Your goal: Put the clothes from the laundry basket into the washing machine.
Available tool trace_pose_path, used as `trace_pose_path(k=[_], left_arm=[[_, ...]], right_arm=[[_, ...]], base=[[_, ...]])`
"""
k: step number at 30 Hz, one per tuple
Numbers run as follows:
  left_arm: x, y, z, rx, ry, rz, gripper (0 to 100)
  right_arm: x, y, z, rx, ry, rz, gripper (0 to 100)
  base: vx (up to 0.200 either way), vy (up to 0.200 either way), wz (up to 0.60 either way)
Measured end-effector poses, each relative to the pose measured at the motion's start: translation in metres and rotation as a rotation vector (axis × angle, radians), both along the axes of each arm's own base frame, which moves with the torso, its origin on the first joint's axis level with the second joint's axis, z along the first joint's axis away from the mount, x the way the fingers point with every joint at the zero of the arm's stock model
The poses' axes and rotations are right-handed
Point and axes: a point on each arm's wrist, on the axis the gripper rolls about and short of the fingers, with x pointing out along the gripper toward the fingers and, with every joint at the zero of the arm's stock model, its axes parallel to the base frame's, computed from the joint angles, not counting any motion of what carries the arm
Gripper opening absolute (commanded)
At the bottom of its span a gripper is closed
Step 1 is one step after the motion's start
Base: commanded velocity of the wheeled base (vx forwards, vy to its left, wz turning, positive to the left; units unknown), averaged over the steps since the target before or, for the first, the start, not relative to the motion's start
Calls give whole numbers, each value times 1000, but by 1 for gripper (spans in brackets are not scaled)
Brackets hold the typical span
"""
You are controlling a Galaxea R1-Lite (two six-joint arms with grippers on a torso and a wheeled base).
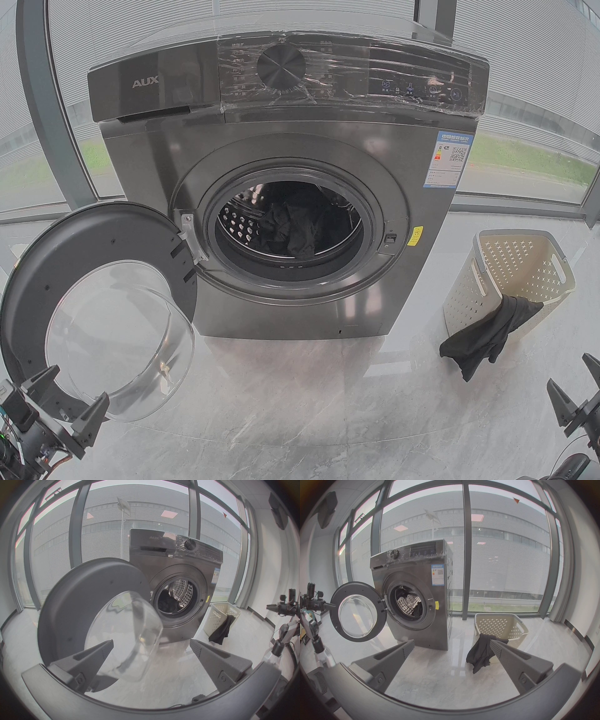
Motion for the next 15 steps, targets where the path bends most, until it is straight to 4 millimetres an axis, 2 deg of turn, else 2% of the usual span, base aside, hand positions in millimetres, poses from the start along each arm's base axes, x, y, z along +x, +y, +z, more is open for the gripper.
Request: trace_pose_path(k=[4, 9, 15], left_arm=[[-19, 11, -14, 11, 26, 31, 100], [-42, 20, -23, -35, -62, 66, 100], [-55, 21, -30, -21, -133, 175, 100]], right_arm=[[-15, -4, -6, 6, -46, -25, 100], [-27, -6, -15, 13, -74, -77, 100], [-38, -5, -24, -14, -105, -138, 100]], base=[[0, 0, 0], [0, 0, 0], [0, 0, 0]])
